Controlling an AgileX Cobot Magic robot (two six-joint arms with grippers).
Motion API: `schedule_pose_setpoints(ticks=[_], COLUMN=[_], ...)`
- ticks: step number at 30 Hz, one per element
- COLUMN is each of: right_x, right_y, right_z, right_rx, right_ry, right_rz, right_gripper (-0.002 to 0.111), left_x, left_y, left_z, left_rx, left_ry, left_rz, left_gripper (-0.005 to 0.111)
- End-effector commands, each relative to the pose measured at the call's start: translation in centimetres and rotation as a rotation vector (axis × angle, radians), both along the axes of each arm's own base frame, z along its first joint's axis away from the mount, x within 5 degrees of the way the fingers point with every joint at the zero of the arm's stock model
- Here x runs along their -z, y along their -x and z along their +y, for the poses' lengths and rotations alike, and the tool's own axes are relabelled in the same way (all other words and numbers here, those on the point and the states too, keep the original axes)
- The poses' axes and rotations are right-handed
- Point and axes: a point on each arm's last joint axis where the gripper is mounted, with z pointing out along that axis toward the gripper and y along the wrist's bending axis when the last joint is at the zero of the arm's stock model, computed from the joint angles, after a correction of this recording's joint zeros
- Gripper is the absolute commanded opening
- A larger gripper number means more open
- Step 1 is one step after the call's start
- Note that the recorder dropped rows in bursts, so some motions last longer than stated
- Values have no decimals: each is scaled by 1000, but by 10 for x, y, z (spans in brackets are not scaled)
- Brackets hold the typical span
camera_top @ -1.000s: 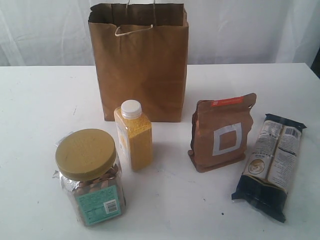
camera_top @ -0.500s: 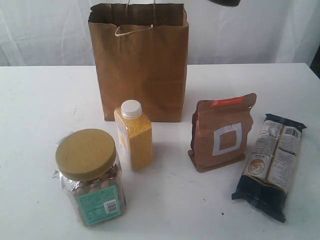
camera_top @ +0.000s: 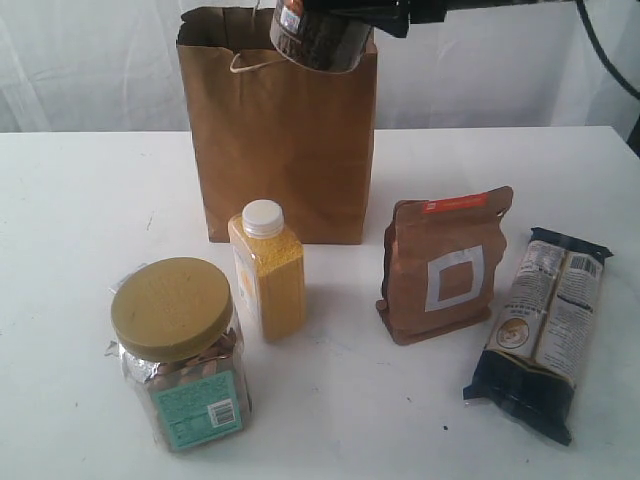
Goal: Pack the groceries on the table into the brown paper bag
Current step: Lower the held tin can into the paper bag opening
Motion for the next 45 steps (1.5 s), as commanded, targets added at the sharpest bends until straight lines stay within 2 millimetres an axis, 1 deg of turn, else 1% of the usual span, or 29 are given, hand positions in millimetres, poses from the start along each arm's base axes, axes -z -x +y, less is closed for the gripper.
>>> schedule_pose_setpoints(ticks=[1, 2, 3, 6, 9, 16, 20, 27, 30, 33, 35, 37, 41, 45], right_x=[5, 13, 18, 25, 22, 14, 11, -1, 2, 11, 16, 16, 8, 5], right_y=[7, 10, 9, 7, 6, 14, 11, 8, 5, 1, -1, -1, 1, 2], right_z=[8, 15, 19, 31, 40, 54, 54, 46, 43, 38, 36, 39, 47, 51], right_rx=[-16, -32, -13, 39, 78, 62, 114, 275, 326, 405, 425, 422, 432, 449], right_ry=[-54, -30, -2, 74, 68, -2, -7, 23, 38, 93, 122, 129, 97, 83], right_rz=[59, 26, -13, -136, -194, -207, -211, -245, -232, -241, -274, -326, -466, -505], right_gripper=[0, 0, 0, 0, 0, 0, 0, 0, 0, 0, 0, 0, 0, 0], left_x=[2, 2, 2, 2, 2, 2, 2, 2, 2, 2, 2, 2, 2, 2], left_y=[0, 0, -1, -1, -1, -1, -1, -1, -1, -1, -1, -1, -1, -1], left_z=[-1, -1, -1, -1, -1, -1, -1, -1, -1, -1, -1, -1, -1, -1], left_rx=[1, 0, -1, -1, -1, -1, -1, -1, -1, -1, -1, -1, -1, -1], left_ry=[16, 17, 17, 17, 17, 17, 17, 17, 17, 17, 17, 17, 17, 17], left_rz=[12, 10, 10, 10, 10, 10, 10, 10, 10, 10, 10, 10, 10, 10], left_gripper=[0, 0, 0, 0, 0, 0, 0, 0, 0, 0, 0, 0, 0, 0])
